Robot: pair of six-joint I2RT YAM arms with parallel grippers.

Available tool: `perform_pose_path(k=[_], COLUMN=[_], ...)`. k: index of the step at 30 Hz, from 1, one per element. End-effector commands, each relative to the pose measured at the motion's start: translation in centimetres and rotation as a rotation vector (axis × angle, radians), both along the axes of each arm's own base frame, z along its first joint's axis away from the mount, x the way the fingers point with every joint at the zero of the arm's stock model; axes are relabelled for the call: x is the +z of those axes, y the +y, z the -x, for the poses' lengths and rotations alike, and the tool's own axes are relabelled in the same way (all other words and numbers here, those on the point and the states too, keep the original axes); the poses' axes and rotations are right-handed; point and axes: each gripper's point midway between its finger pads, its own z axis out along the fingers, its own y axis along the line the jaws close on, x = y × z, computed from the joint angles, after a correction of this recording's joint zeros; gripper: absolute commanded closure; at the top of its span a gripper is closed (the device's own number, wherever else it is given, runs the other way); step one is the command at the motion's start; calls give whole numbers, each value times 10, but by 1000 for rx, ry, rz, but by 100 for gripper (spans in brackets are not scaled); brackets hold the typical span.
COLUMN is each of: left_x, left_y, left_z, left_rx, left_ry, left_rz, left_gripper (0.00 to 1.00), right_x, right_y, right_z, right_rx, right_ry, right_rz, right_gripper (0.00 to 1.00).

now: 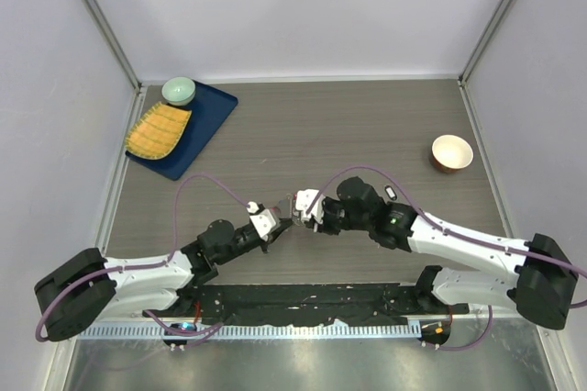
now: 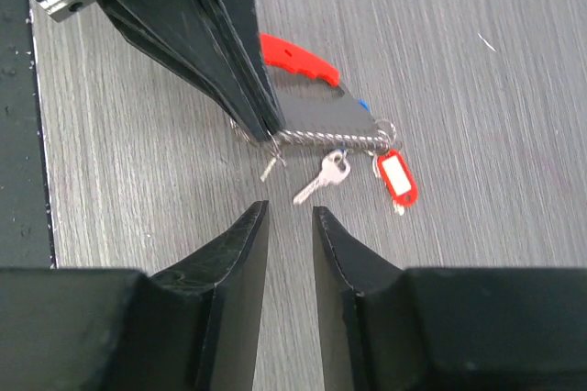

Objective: Put the keys on the keyring

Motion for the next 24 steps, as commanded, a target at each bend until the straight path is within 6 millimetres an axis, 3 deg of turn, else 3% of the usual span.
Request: perform_pose_path(k=[1, 3, 5, 6, 7, 9, 10, 14, 24], left_x=[31, 34, 35, 37, 37, 40, 41, 47, 61], left_y=[3, 5, 6, 7, 7, 6, 6, 4, 2], left_z=[-8, -7, -6, -5, -5, -3, -2, 3, 15], left_rx=[59, 58, 59, 57, 54, 41, 37, 5, -61], left_ry=[-51, -62, -65, -73, -76, -81, -85, -94, -128], left_rz=[154, 183, 196, 206, 210, 218, 221, 238, 254], left_gripper=[100, 100, 100, 100, 100, 100, 100, 100, 100], right_x=[23, 30, 23, 34, 25, 34, 24, 26, 33], right_y=[-2, 0, -3, 0, 0, -1, 0, 10, 19], right_z=[-13, -9, -5, -7, 4, -4, -1, 6, 2], right_rx=[-132, -129, -111, -108, -57, -47, -29, 71, 133], right_ry=[11, 49, 100, 112, 158, 157, 190, 231, 226], right_rz=[-181, -254, -301, -378, -389, -460, -452, -461, -465], right_gripper=[67, 67, 66, 66, 66, 66, 66, 66, 67])
